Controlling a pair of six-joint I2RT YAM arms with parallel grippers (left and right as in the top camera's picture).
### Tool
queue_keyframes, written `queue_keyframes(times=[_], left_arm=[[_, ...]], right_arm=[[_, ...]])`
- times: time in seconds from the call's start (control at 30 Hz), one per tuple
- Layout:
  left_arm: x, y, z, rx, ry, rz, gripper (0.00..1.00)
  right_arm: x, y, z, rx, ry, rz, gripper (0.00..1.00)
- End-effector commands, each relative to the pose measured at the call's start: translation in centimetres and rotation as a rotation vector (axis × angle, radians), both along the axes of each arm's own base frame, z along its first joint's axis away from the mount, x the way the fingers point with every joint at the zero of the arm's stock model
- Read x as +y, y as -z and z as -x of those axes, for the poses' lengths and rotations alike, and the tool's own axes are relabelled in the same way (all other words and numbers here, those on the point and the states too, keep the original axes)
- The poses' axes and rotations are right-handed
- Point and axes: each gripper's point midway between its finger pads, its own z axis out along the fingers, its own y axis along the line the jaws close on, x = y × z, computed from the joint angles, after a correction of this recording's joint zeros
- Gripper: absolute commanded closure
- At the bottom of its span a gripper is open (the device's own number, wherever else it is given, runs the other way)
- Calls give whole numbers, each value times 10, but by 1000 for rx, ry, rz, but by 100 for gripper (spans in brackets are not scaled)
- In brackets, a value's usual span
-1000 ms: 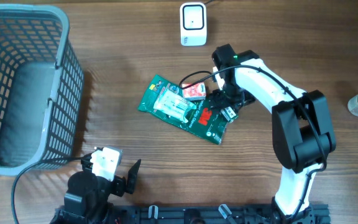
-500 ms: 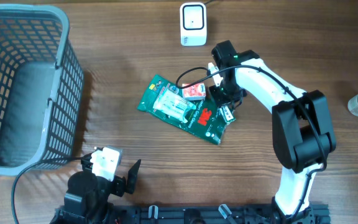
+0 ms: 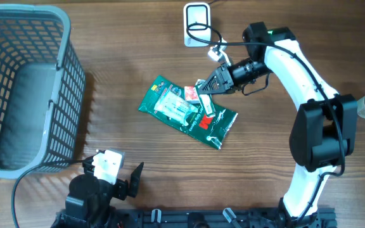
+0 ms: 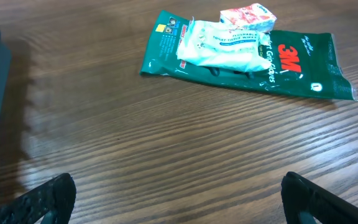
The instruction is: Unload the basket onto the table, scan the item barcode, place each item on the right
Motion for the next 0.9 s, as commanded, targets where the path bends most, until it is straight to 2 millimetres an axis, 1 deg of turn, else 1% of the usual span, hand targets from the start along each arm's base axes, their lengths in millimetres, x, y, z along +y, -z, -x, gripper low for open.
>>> queue_keyframes(times=[0.0,0.03,0.1,0.13,0.17,0.2,0.23,0.27,0.3,0.37,0.4,0.43,0.47,0.5,0.53,0.57,0.63,0.7,0.73,0.8,0.83,0.87], left_arm=[[-1,0,0,-5,10,-6,0],[-1,0,0,-5,10,-6,0],[-1,0,0,-5,10,-6,0],[-1,0,0,-5,10,-6,0],[-1,0,0,-5,10,-6,0],[-1,0,0,-5,10,-6,0],[-1,0,0,-5,10,-6,0],[-1,0,0,-5,10,-6,0],[-1,0,0,-5,10,-6,0],[-1,0,0,-5,10,-6,0],[-1,0,0,-5,10,-6,0],[-1,0,0,-5,10,-6,0],[-1,0,0,-5,10,-6,0],[-1,0,0,-5,10,-6,0],[-1,0,0,-5,10,-6,0],[-1,0,0,-5,10,-6,0],[-1,0,0,-5,10,-6,0],[-1,0,0,-5,10,-6,0],[-1,0,0,-5,10,-6,0],[-1,0,0,-5,10,-6,0],[-1,0,0,-5,10,-6,0],[-1,0,0,-5,10,-6,0]], right_arm=[[0,0,-12,-128,-23,18,82],[-2,7,-21,-180,-18,55,82],[-7,20,-60,-267,88,164,82],[-9,22,-76,-314,129,196,82],[-10,21,-98,-412,162,215,81],[-10,17,-112,-488,177,216,80],[-9,9,-134,-607,207,219,80],[-10,3,-149,-686,232,232,81],[-16,-3,-175,-813,293,303,81],[-27,-15,-211,-1019,385,474,81],[-28,-22,-222,-1103,409,542,81],[-25,-35,-232,-1217,441,633,81],[-20,-49,-242,-1342,469,732,80],[-17,-56,-247,-1413,496,792,81],[-13,-60,-256,-1499,527,869,77],[-9,-57,-261,-1550,537,918,77],[-7,-35,-272,-1635,512,1052,77],[-9,-15,-279,-1701,476,1188,77],[-7,-9,-280,-1729,443,1232,78],[7,11,-280,-1807,317,1311,78],[15,18,-278,-1828,274,1317,78],[21,18,-276,-1842,283,1305,78]])
